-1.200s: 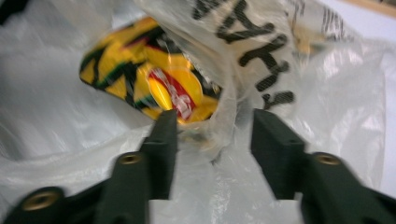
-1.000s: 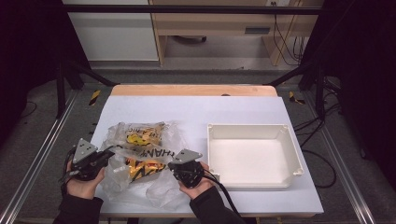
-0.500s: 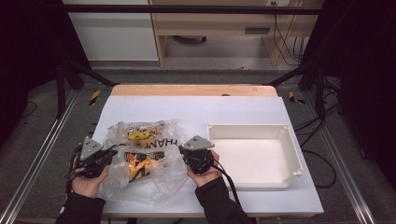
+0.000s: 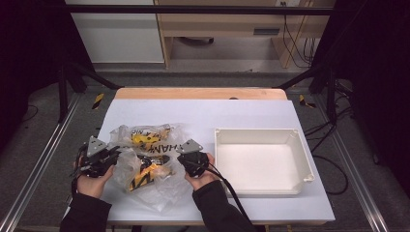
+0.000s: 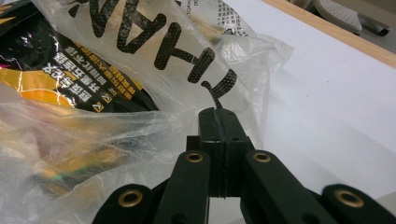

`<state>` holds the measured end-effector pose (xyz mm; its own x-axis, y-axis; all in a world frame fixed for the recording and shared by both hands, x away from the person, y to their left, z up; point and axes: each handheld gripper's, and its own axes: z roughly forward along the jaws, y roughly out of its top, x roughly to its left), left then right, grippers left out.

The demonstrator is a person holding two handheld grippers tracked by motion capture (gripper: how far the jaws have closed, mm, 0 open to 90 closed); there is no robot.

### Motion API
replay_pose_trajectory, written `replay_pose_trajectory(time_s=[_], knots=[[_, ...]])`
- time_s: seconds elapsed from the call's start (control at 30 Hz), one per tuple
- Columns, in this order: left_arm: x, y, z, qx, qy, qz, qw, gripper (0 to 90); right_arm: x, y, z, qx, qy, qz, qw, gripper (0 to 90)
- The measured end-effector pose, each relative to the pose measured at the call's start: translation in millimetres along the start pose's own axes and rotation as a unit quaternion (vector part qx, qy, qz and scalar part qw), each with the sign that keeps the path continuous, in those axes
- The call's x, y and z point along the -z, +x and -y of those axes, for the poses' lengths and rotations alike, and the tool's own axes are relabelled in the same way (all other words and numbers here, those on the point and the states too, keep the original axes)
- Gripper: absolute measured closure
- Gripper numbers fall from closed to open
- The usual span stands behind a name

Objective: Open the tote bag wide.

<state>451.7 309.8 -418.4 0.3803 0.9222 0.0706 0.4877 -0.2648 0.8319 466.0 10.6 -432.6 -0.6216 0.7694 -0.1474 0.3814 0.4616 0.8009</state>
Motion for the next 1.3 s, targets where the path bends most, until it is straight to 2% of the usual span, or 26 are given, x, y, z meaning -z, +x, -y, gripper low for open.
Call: replay_pose_trajectory(time_s=[0.07,0.17,0.33,0.4,0.47,0.6,0.67,0.73,0.77,0.9,0.93,1.03,1.13,1.23,1.3], knots=[[5.2,2.1,-0.3,0.01,-0.014,0.01,0.9998,73.5,-0.3,-1.4,-0.2,-0.005,0.001,-0.001,1.0,90.0],[16.6,3.1,-0.6,0.028,-0.032,0.037,0.9984,64.8,1.8,-3.3,-0.2,-0.006,0.001,0.001,1.0,90.0],[37.9,-3.9,5.7,0.021,-0.03,0.057,0.9977,50.7,6.3,-5.6,-0.9,-0.006,-0.006,0.008,0.9999,90.0],[43.9,-6.4,13.2,0.012,-0.018,0.05,0.9985,47.2,8.5,-7.5,-0.8,-0.005,-0.007,0.014,0.9999,90.0],[46.5,-7.6,22.7,0.013,-0.003,0.053,0.9985,44.4,10.1,-10.0,-1.2,-0.01,-0.008,0.019,0.9997,90.0],[42.4,-9.0,35.4,0.002,0.036,0.044,0.9984,43.3,10.1,-12.9,-2.3,-0.023,-0.005,0.019,0.9995,90.0],[37.0,-9.3,38.2,0.003,0.059,0.04,0.9975,48.7,9.0,-12.1,-2.7,-0.019,-0.005,0.021,0.9996,90.0],[32.9,-10.3,40.5,0.0,0.079,0.041,0.9961,58.7,8.6,-11.3,-2.5,-0.019,-0.002,0.022,0.9996,90.0],[31.5,-11.2,41.5,-0.006,0.088,0.034,0.9955,63.5,8.8,-11.3,-2.2,-0.017,-0.002,0.022,0.9996,90.0],[28.3,-12.2,42.5,-0.019,0.103,0.029,0.994,81.9,11.3,-9.6,-2.4,-0.016,-0.006,0.015,0.9997,90.0],[27.8,-11.6,42.1,-0.02,0.101,0.027,0.9943,86.1,11.7,-8.7,-2.7,-0.015,-0.007,0.014,0.9998,90.0],[26.3,-5.7,38.1,-0.013,0.082,0.017,0.9964,88.9,9.6,-7.1,-3.7,-0.01,-0.001,0.014,0.9998,89.9],[22.3,4.6,32.2,0.007,0.052,0.017,0.9985,89.2,4.3,-6.7,-4.9,-0.008,0.004,0.02,0.9998,87.8],[16.6,14.3,29.3,0.018,0.031,0.019,0.9992,89.3,-1.8,-5.6,-5.5,-0.005,0.009,0.024,0.9997,81.6],[12.6,18.7,27.3,0.028,0.026,0.02,0.9991,89.3,-5.2,-4.9,-5.7,-0.002,0.01,0.027,0.9996,77.1]])
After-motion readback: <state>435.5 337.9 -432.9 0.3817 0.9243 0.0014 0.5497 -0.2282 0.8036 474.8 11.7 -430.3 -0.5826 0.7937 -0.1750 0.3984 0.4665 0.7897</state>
